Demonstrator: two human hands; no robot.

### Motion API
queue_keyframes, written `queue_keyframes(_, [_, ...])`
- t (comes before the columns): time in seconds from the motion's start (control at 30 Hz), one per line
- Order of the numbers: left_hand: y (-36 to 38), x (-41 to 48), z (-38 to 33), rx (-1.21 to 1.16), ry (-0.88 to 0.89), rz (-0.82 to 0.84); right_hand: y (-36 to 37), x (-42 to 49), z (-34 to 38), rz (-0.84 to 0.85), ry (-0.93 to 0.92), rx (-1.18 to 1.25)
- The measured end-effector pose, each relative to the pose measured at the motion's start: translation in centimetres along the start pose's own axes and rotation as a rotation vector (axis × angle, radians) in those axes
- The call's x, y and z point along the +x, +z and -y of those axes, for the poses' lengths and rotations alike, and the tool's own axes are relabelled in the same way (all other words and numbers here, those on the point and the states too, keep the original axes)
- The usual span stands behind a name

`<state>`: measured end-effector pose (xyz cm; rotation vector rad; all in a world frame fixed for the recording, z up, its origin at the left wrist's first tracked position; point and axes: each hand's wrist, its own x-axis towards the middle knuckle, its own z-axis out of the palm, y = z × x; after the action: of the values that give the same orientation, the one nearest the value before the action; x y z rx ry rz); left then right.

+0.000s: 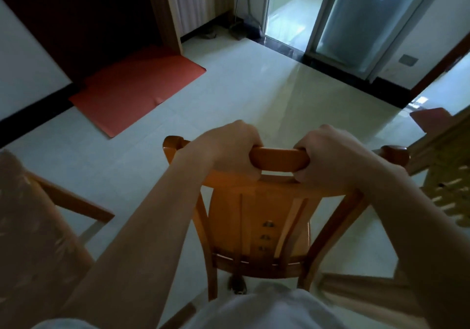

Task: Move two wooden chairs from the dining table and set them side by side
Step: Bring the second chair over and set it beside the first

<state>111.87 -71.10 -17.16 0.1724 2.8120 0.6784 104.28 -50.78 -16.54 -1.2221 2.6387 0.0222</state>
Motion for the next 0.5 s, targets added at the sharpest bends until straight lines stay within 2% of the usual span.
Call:
queue_keyframes(0.13, [-3.2, 4.6, 3.9, 0.004, -0.012, -0.028, -1.7, 6.8, -1.6, -0.012, -0.045, 0.04])
queue_keyframes(0.3, [-7.9, 10.5, 9.7, 0.031, -0.067, -0.052, -4.1, 16.8, -3.4, -0.037, -0.146, 0.201])
queue_keyframes(0.5, [-14.2, 14.7, 18.1, 0.039, -0.191, -0.113, -8.5, 29.9, -3.1, -0.049, -0.286, 0.094])
